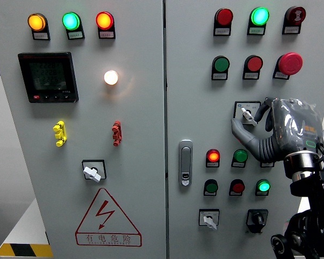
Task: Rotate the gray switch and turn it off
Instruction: 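Twist the white knob with the right hand to the off position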
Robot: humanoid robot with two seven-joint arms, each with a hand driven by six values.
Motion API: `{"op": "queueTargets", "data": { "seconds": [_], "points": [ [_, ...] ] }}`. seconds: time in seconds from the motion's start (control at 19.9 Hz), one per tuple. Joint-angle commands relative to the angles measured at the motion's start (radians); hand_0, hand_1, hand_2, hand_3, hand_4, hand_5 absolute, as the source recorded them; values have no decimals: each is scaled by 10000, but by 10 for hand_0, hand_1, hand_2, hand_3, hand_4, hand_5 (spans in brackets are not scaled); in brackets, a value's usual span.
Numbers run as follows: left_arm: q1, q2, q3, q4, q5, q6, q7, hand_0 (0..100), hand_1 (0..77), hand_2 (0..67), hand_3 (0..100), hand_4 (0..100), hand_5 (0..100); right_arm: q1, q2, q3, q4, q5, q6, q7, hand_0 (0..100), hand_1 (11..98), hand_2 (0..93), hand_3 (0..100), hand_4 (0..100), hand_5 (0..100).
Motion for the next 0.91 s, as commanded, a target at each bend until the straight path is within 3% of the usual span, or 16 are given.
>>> {"op": "queueTargets", "data": {
  "seconds": [0.0,0.45,0.85],
  "points": [
    [0,0,3,0,0,0,1,845,0,134,187,83,109,10,0,-9,-44,8,8,0,303,324,697,892,1000,1000],
    [0,0,3,0,0,0,1,845,0,134,188,82,109,10,0,-86,-75,8,-7,-15,483,336,712,893,1000,1000],
    [0,0,3,0,0,0,1,844,0,134,188,82,109,25,0,-117,-90,8,-7,-15,564,338,726,895,1000,1000]
  ]
}}
